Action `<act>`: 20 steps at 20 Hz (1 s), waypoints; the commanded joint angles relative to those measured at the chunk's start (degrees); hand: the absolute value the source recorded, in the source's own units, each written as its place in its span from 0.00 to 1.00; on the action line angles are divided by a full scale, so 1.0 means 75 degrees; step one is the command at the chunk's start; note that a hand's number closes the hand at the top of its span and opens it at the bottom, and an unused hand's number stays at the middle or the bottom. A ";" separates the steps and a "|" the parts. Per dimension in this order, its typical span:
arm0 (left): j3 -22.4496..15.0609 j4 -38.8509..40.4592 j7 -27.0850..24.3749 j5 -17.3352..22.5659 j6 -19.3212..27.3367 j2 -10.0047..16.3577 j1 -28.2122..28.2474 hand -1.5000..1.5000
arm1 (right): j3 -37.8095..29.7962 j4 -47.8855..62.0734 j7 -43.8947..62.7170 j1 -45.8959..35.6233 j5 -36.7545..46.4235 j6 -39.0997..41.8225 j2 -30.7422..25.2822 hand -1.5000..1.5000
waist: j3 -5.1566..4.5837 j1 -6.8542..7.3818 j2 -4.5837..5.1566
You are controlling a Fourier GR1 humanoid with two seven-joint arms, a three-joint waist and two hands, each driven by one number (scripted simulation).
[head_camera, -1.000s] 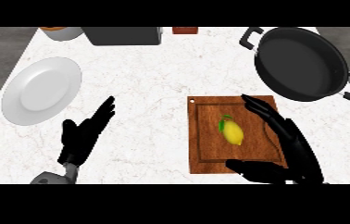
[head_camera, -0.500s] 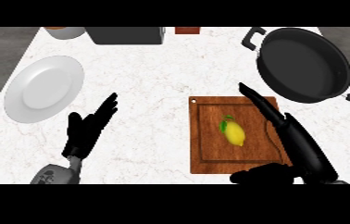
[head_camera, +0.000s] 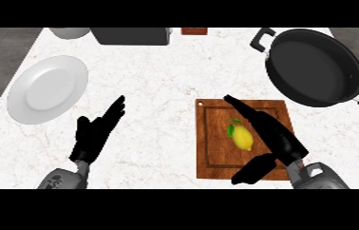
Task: Pick the lemon from the cutting board and place it in the pot
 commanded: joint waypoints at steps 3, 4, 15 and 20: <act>0.0458 0.0761 -0.0473 0.0013 -0.0609 -0.0017 -0.0126 0.50 | 0.0004 0.1376 -0.1246 0.0268 0.0767 0.0345 0.0112 0.00 | 0.0003 -0.0072 -0.0006; 0.0331 -0.0352 0.0437 -0.0173 -0.0246 -0.0123 0.0004 0.50 | -0.0351 0.1492 -0.0819 -0.0143 0.0764 0.0560 0.0396 0.00 | 0.0004 -0.0046 -0.0018; 0.0829 0.0193 -0.0043 -0.0519 -0.0706 -0.0383 0.0069 0.50 | -0.1730 0.3011 -0.3237 -0.0212 0.0646 0.1288 0.0481 0.00 | 0.0004 -0.0052 -0.0007; 0.0831 -0.0106 0.0004 -0.0577 -0.0726 -0.0382 0.0315 0.50 | -0.1924 0.3558 -0.4266 0.0223 0.0230 0.1334 0.0897 0.00 | 0.0006 -0.0034 -0.0009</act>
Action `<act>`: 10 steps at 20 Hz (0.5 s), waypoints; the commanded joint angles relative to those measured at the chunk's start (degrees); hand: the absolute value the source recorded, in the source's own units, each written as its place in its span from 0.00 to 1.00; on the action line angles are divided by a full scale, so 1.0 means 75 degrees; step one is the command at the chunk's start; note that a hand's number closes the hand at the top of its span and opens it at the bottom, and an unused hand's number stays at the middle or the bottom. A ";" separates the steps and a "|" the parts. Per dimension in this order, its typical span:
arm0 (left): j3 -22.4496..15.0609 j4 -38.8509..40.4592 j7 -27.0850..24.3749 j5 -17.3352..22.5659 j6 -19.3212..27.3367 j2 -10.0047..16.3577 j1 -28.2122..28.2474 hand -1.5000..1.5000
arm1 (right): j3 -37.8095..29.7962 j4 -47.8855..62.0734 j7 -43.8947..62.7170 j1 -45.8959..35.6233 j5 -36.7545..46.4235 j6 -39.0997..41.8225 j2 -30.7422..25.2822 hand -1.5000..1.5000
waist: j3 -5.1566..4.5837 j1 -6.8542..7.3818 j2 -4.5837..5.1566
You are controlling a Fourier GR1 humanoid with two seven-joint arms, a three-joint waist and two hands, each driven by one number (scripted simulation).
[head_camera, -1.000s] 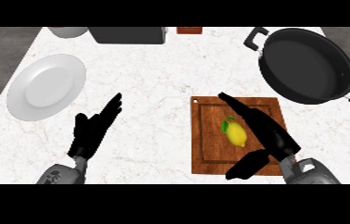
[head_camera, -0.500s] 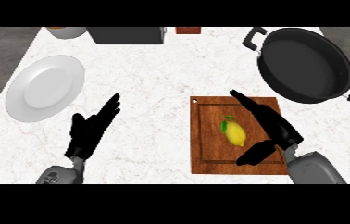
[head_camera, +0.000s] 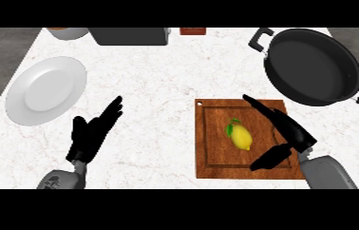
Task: Pick the lemon from the cutting board and place it in the pot
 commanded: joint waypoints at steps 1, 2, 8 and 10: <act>0.0296 -0.0163 0.0204 0.0179 -0.0282 0.0151 -0.0033 0.50 | -0.0167 -0.0188 -0.0055 0.0069 -0.0498 0.0389 0.0424 0.00 | -0.0001 -0.0010 -0.0009; 0.0014 -0.0019 0.0016 -0.0167 0.0041 -0.0218 0.0015 0.50 | -0.0346 0.0280 -0.0097 -0.0174 -0.0674 0.0541 0.0513 0.00 | 0.0000 0.0001 -0.0001; 0.0085 -0.0233 0.0419 -0.0388 0.0019 -0.0411 -0.0034 0.50 | -0.0929 0.1753 -0.0704 -0.0728 -0.0720 0.0873 0.0747 0.00 | 0.0001 0.0019 0.0001; 0.0301 -0.0291 0.0289 -0.0338 -0.0307 -0.0237 0.0023 0.50 | -0.0673 0.2000 -0.1367 -0.0228 -0.0278 0.0560 0.1056 0.00 | 0.0001 0.0010 0.0000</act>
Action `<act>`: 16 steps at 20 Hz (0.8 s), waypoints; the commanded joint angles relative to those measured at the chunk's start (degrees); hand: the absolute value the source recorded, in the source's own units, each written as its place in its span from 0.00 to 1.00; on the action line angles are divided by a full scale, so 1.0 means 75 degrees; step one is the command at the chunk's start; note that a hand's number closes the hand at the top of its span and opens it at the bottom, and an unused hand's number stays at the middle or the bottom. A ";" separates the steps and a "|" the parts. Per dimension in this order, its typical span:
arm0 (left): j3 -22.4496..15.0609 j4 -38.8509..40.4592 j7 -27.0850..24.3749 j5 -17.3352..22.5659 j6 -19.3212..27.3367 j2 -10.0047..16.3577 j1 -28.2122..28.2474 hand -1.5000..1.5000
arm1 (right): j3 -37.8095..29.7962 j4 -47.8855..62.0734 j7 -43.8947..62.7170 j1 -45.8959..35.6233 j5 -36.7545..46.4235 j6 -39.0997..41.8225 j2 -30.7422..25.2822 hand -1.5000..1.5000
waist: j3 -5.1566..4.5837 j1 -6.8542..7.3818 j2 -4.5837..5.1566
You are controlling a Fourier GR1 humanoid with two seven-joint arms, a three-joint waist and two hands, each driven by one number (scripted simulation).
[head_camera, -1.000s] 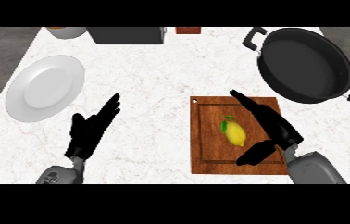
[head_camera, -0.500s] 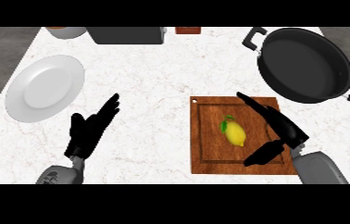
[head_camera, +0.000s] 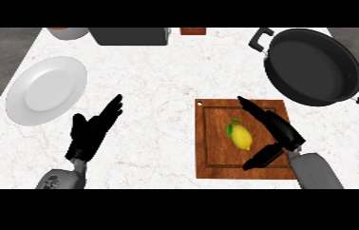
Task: Pick the lemon from the cutting board and place it in the pot
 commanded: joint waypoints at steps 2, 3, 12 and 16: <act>0.0064 -0.0259 -0.0137 -0.0205 -0.0006 -0.0146 0.0326 0.50 | -0.0226 0.1515 -0.0267 -0.0790 0.0160 -0.0037 0.0635 0.00 | 0.0002 0.0038 0.0005; 0.0129 -0.0167 0.0421 -0.0194 0.0099 -0.0212 -0.0245 0.50 | -0.0287 0.1812 -0.0940 -0.0412 0.0184 0.0090 0.0408 0.00 | 0.0004 0.0016 0.0008; 0.0223 -0.0018 0.0168 -0.0372 -0.0001 -0.0451 -0.0134 0.50 | -0.0114 0.3122 -0.2577 -0.0941 0.1085 -0.0112 0.0474 1.00 | 0.0004 0.0033 0.0012; 0.0087 -0.0165 0.0148 -0.0506 -0.0025 -0.0455 -0.0038 0.50 | -0.0158 0.3940 -0.3303 -0.0896 0.1217 -0.0689 0.0953 1.00 | 0.0008 0.0067 0.0027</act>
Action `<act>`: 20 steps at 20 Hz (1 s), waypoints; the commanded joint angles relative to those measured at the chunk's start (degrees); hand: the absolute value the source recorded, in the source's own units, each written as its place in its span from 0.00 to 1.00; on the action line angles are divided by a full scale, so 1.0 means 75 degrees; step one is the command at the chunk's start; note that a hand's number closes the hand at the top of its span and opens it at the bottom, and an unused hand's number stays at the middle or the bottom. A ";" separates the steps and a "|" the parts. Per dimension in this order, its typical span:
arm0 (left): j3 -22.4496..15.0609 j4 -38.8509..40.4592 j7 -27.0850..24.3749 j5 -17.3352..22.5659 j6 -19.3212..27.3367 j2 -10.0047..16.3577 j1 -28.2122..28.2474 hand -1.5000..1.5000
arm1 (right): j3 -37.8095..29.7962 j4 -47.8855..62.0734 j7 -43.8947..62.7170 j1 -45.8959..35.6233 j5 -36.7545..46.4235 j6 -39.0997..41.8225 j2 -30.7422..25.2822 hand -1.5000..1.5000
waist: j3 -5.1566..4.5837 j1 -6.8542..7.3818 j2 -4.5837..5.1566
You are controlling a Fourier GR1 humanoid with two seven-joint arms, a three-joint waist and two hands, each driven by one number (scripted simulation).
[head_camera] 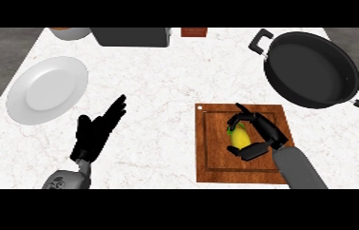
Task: Pick the lemon from the cutting board and place it in the pot
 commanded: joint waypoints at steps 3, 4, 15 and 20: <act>0.0458 0.0592 -0.0151 0.0174 -0.0290 0.0170 -0.0526 0.50 | 0.0018 0.0991 -0.0630 -0.0134 0.0067 0.0064 0.0493 1.00 | 0.0094 -0.0023 0.0147; 0.0283 0.0405 -0.0427 0.0022 -0.0215 0.0054 0.0021 0.50 | 0.0003 0.0791 -0.1101 0.0156 0.0136 -0.0046 0.0329 1.00 | 0.0093 -0.0031 0.0129; 0.0233 0.0163 -0.0256 -0.0018 -0.0051 0.0008 0.0001 0.50 | -0.3557 0.2249 -0.2549 0.0681 -0.2244 0.1503 -0.4460 1.00 | 0.0165 -0.0158 0.0267; 0.0203 0.0046 -0.0008 0.0103 -0.0193 -0.0028 -0.0155 0.50 | -0.3617 0.3073 -0.3211 0.0602 -0.2017 0.1208 -0.4951 1.00 | 0.0165 0.0112 0.0243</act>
